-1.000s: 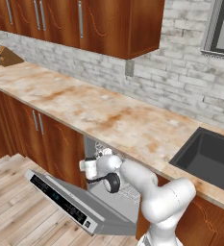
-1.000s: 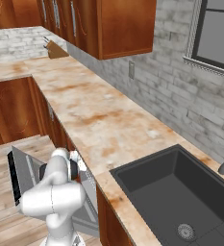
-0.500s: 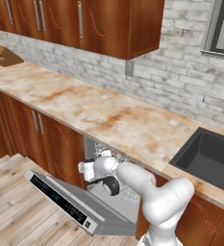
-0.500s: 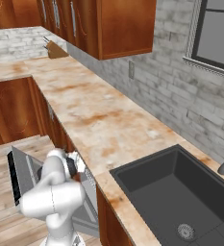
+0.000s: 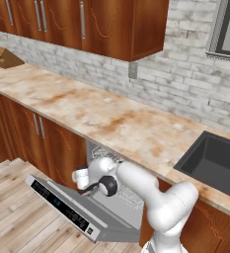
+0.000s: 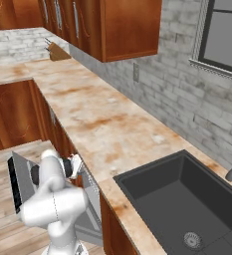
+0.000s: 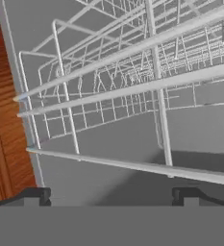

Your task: Open the dishwasher door and pull out the top rack.

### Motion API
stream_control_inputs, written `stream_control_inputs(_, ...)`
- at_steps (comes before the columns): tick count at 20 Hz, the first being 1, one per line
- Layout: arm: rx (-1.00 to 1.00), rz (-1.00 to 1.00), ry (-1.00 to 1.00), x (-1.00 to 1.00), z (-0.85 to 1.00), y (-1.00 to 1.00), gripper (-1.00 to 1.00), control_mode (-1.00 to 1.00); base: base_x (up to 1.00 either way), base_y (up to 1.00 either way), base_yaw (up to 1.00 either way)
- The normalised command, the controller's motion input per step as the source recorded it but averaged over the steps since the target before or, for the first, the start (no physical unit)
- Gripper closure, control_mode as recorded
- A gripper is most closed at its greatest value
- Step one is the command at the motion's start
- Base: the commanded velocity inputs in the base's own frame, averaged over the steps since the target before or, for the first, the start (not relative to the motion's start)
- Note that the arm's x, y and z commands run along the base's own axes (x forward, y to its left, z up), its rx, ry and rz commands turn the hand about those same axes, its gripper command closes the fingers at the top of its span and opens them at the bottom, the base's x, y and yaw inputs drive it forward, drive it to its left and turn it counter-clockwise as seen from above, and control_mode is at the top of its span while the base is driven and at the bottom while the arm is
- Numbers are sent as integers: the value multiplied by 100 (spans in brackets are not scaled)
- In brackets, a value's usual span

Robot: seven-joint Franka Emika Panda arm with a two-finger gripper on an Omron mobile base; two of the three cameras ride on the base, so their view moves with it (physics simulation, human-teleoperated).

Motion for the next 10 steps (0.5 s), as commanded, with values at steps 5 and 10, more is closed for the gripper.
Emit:
stream_control_inputs(5,46,38,79,-94,0,0,-100,-100,0,0,0)
stream_control_inputs(10,48,37,79,-87,0,0,-100,-100,0,0,0)
